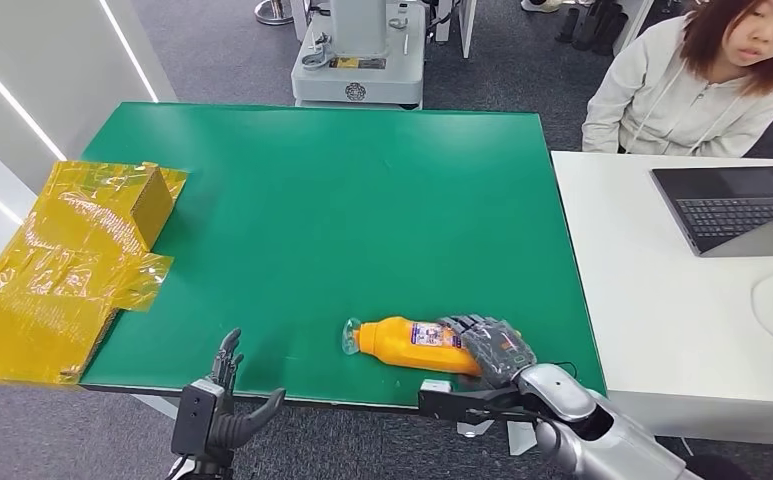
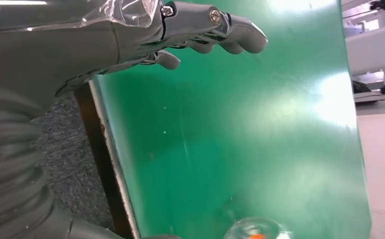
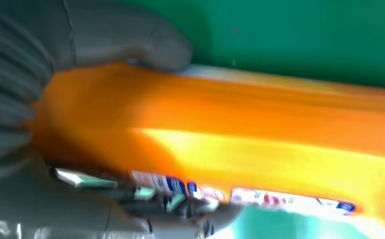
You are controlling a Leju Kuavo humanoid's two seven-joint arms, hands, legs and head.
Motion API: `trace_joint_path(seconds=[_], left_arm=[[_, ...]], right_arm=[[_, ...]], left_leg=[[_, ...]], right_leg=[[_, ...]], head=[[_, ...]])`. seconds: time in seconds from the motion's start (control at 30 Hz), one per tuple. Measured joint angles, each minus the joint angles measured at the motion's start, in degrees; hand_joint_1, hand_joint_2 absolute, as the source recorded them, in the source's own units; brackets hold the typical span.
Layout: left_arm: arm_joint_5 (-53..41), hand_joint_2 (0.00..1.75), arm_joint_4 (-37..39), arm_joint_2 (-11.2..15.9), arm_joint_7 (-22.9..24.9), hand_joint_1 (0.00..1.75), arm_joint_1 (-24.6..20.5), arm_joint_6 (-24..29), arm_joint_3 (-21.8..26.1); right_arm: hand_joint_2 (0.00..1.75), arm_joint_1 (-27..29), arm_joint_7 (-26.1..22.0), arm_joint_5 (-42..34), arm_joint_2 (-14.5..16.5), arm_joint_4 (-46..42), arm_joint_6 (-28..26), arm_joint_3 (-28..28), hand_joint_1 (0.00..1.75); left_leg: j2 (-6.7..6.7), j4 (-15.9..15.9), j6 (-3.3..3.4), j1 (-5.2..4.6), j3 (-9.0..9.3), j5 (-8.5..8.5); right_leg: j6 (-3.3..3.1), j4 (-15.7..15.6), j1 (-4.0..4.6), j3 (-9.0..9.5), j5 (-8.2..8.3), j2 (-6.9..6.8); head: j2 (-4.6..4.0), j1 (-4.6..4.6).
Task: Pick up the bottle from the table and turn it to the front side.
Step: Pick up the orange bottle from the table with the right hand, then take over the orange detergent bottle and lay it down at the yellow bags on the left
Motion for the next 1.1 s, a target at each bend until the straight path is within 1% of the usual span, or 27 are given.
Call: trace_joint_path(seconds=[0.1, 0.17, 0.27, 0.33, 0.43, 0.57, 0.67, 0.73, 0.83, 0.93, 1.03, 1.1], left_arm=[[-0.2, 1.75, -2.0, 0.1, 1.3, 0.00, 1.1, 0.2, 0.0], [-0.1, 1.75, -4.0, 0.3, 2.2, 0.00, 1.8, 0.5, 0.0], [-0.4, 1.75, -7.3, 0.9, 3.3, 0.00, 2.4, 0.6, -0.3], [-0.9, 1.75, -9.5, 1.4, 4.5, 0.00, 2.3, 0.0, -0.6], [-1.4, 1.75, -12.1, 1.9, 6.2, 0.00, 1.6, -1.6, -1.0], [-1.5, 1.75, -14.2, 2.3, 7.4, 0.00, 0.2, -3.3, -1.6], [0.0, 1.75, -15.4, 2.3, 10.7, 0.00, -1.2, -6.3, -1.7], [0.5, 1.75, -16.2, 2.3, 13.5, 0.00, -3.1, -8.4, -1.7], [2.8, 1.75, -16.5, 2.2, 19.1, 0.00, -8.4, -12.7, -1.7], [7.5, 1.75, -15.8, 2.2, 24.4, 0.00, -16.6, -18.6, -2.0], [11.7, 1.75, -13.3, 1.9, 27.3, 0.00, -25.3, -22.7, -3.4], [13.1, 1.75, -11.5, 1.5, 28.1, 0.00, -29.6, -23.8, -4.7]], right_arm=[[1.75, 3.6, -5.2, -17.0, 1.4, -1.0, -2.8, -5.0, 1.75], [1.75, 7.0, -8.0, -25.6, 2.4, -2.5, -4.8, -8.2, 1.75], [1.75, 12.5, -11.0, -34.1, 4.2, -5.3, -8.5, -11.9, 1.75], [1.75, 15.7, -11.9, -36.1, 5.4, -7.4, -10.8, -13.6, 1.75], [1.75, 19.4, -12.1, -35.3, 6.9, -10.3, -13.1, -15.5, 1.75], [1.75, 21.6, -12.0, -33.8, 8.1, -12.8, -14.2, -17.1, 1.75], [1.75, 22.2, -12.5, -32.5, 8.9, -13.5, -14.7, -18.1, 1.75], [1.75, 22.1, -12.8, -31.4, 9.4, -13.6, -14.8, -18.9, 1.75], [1.75, 20.8, -13.5, -28.0, 10.5, -13.4, -14.7, -19.5, 1.75], [1.75, 17.0, -14.8, -23.2, 12.1, -12.0, -14.0, -19.5, 1.75], [1.75, 11.7, -15.2, -19.5, 14.1, -9.5, -13.4, -18.9, 1.75], [1.75, 9.0, -15.2, -18.1, 15.3, -7.9, -13.3, -18.3, 1.75]], left_leg=[[-0.02, 0.0, 0.00, 0.02, 0.07, -0.04], [-0.02, 0.0, 0.00, 0.02, 0.08, -0.09], [-0.06, 0.0, 0.00, 0.02, 0.04, -0.13], [-0.11, 0.0, 0.00, 0.02, -0.01, -0.13], [-0.11, 0.0, 0.00, 0.02, -0.07, -0.13], [-0.07, 0.0, 0.01, 0.01, -0.07, -0.13], [-0.09, 0.0, 0.01, 0.00, -0.09, -0.13], [-0.10, 0.0, 0.01, 0.00, -0.10, -0.11], [-0.10, 0.0, -0.02, 0.01, -0.12, -0.03], [-0.09, 0.0, -0.05, 0.01, -0.19, 0.16], [-0.08, 0.0, -0.07, 0.01, -0.20, 0.32], [-0.08, 0.0, -0.06, 0.01, -0.20, 0.36]], right_leg=[[0.04, 0.0, 0.01, 0.09, -0.07, -0.01], [0.05, 0.0, 0.01, 0.10, -0.12, -0.02], [0.02, 0.0, 0.02, 0.06, -0.17, -0.08], [-0.01, 0.0, 0.02, 0.02, -0.20, -0.15], [-0.04, 0.0, 0.02, -0.03, -0.21, -0.15], [-0.05, 0.0, 0.01, -0.04, -0.22, -0.10], [-0.05, 0.0, 0.00, -0.06, -0.22, -0.12], [-0.05, 0.0, 0.00, -0.06, -0.21, -0.14], [-0.04, 0.0, 0.01, -0.08, -0.14, -0.14], [-0.12, 0.1, 0.01, -0.17, 0.03, -0.13], [-0.15, 0.1, 0.01, -0.21, 0.17, -0.10], [-0.17, 0.1, 0.01, -0.22, 0.22, -0.10]], head=[[0.00, 0.02], [0.00, 0.01], [0.00, 0.00], [0.00, 0.01], [0.00, 0.00], [0.00, 0.01], [0.00, 0.00], [0.00, 0.01], [0.00, 0.01], [0.00, 0.01], [0.00, 0.01], [0.00, 0.01]])
